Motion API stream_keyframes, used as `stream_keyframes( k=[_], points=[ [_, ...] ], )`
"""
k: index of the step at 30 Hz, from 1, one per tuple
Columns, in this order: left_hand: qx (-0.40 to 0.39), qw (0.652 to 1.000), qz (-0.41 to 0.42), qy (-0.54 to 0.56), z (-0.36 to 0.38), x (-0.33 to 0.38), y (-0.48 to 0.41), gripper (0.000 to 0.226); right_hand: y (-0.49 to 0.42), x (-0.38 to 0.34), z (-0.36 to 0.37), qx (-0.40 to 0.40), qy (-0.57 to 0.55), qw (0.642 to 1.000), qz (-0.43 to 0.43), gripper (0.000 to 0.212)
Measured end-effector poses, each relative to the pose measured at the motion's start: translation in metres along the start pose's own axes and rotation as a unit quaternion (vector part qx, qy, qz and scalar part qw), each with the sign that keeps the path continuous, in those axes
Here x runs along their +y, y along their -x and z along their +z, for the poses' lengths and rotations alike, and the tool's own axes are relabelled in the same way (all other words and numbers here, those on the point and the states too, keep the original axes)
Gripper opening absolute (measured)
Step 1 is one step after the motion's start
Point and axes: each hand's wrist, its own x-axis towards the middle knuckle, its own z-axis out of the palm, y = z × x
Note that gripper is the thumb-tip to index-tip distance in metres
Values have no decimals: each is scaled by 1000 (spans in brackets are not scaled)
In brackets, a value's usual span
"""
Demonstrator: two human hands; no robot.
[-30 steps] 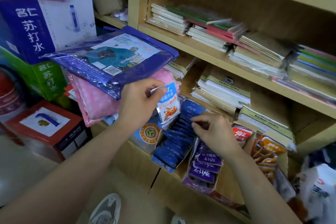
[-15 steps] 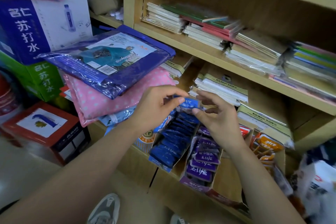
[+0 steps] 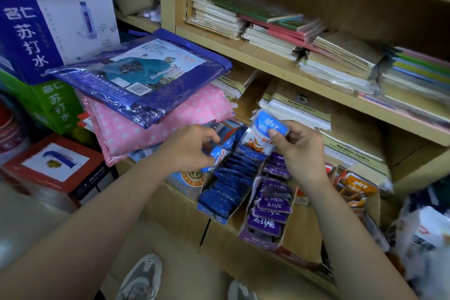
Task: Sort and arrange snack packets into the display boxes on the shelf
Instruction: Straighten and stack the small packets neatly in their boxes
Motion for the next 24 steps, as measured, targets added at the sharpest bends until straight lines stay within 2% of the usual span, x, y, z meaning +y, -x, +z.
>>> stream_keyframes(
  k=[3,5,8,11,17,21,24],
  points=[
    [43,999,6,0,4,-1,-1,20,-2,5,2,-25,75,997,3,15],
    [82,996,14,15,6,-2,-4,6,0,5,2,-41,155,987,-31,17],
    [160,987,16,-2,7,1,-6,15,4,3,4,-34,222,971,-82,20],
    [215,976,28,18,3,5,-5,7,9,2,5,4,215,974,-73,28],
    [292,945,68,131,-6,5,-3,18,10,9,12,-63,242,966,-71,26],
    [288,933,140,165,-11,14,4,13,11,1,5,-57,160,985,-32,42],
    [268,928,201,164,-9,23,7,12,10,-12,0,-79,83,993,-40,50]
  ],
)
